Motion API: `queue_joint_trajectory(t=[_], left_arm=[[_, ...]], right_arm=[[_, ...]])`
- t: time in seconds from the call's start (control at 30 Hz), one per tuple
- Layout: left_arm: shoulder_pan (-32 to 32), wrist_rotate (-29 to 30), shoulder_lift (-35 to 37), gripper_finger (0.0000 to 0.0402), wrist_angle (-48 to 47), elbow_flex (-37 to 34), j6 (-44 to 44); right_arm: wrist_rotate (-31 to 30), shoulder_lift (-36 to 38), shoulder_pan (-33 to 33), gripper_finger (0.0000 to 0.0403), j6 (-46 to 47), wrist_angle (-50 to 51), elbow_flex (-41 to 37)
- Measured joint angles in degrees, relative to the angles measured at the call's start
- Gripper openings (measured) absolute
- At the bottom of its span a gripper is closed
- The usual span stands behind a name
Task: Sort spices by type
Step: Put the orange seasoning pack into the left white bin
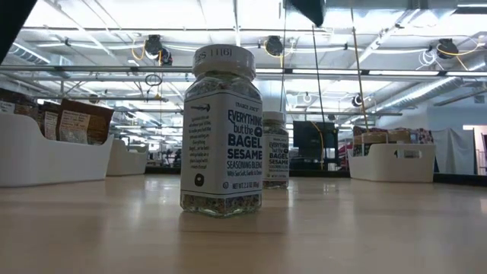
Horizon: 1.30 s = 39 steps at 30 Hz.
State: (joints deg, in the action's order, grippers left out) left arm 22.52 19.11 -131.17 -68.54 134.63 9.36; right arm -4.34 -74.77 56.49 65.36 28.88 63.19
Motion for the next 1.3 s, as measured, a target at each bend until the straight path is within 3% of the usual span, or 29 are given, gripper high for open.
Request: queue_joint_trajectory(t=[0.17, 0.3, 0.57, 0.87, 1.03, 1.3], left_arm=[[0.3, 0.5, 2.5, 0.0000, -5.0, 0.0, -3.1], [1.1, 1.5, 3.6, 0.0000, -9.0, -0.1, -4.8], [2.9, 4.3, 5.9, 0.0000, -14.1, -0.1, -7.6], [3.5, 5.7, 12.0, 0.0000, -15.3, -1.2, -9.0], [3.8, 5.4, 20.8, 0.0000, -8.0, -14.7, -9.1], [3.2, 5.0, 39.7, 0.0014, 21.7, -47.6, -9.0]], right_arm=[[0.1, -8.0, 1.5, 0.0000, 6.5, 23.2, 14.6], [2.1, -13.1, 3.0, 0.0000, 14.8, 33.7, 20.4], [4.9, -15.4, 5.3, 0.0018, 21.9, 38.7, 20.6], [4.7, -16.3, 6.1, 0.0127, 25.6, 41.2, 20.6], [4.7, -18.0, 6.3, 0.0202, 25.7, 41.3, 20.6], [4.4, -20.9, 6.3, 0.0269, 23.5, 42.3, 20.6]])
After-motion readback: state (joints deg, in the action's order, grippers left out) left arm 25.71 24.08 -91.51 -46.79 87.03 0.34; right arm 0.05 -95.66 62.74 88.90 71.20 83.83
